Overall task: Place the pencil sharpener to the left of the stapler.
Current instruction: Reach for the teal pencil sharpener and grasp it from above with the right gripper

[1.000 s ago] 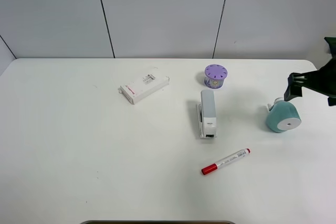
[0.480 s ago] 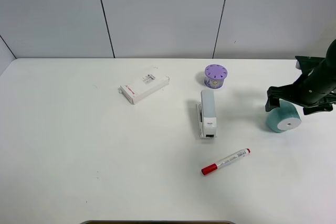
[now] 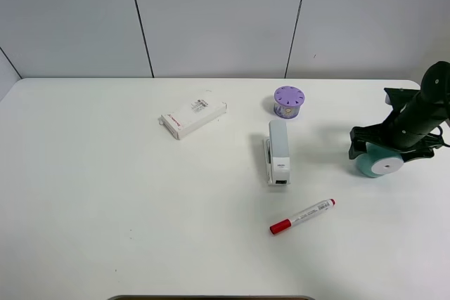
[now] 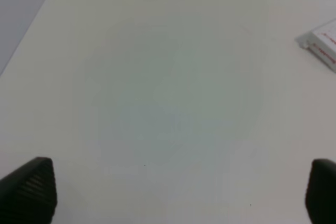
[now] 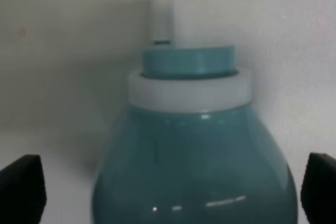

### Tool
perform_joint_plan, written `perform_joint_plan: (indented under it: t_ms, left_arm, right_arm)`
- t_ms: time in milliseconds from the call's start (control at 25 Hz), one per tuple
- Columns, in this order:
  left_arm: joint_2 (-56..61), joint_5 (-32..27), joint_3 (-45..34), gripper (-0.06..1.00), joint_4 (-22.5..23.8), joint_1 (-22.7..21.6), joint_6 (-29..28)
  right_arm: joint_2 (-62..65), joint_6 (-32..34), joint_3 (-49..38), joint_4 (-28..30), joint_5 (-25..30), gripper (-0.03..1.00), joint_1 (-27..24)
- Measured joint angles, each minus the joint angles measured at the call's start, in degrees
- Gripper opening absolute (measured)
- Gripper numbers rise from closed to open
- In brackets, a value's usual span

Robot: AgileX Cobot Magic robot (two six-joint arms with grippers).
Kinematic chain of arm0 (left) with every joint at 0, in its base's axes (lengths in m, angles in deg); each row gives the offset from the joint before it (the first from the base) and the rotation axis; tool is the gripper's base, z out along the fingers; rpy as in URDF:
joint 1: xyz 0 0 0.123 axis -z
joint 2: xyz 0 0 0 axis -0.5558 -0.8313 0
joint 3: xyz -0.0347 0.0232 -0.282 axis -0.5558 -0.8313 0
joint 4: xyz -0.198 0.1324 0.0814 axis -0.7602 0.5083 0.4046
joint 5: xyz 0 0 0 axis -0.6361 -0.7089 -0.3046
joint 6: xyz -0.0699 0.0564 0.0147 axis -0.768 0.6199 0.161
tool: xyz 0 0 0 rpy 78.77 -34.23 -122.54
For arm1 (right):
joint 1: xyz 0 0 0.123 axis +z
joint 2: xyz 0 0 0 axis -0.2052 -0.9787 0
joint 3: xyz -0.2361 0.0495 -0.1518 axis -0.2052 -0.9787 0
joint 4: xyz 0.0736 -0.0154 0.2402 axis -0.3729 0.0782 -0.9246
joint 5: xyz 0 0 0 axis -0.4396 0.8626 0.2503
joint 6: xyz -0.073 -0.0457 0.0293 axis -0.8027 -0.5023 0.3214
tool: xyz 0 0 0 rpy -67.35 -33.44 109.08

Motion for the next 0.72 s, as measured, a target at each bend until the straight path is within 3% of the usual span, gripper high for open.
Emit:
perform_joint_plan:
  t_ms: [720]
  left_arm:
    - [0.00,0.00,0.00,0.95,0.00,0.00,0.00]
  right_arm:
    - [-2.89,0.00,0.00,0.36,-1.15,0.97,0.00]
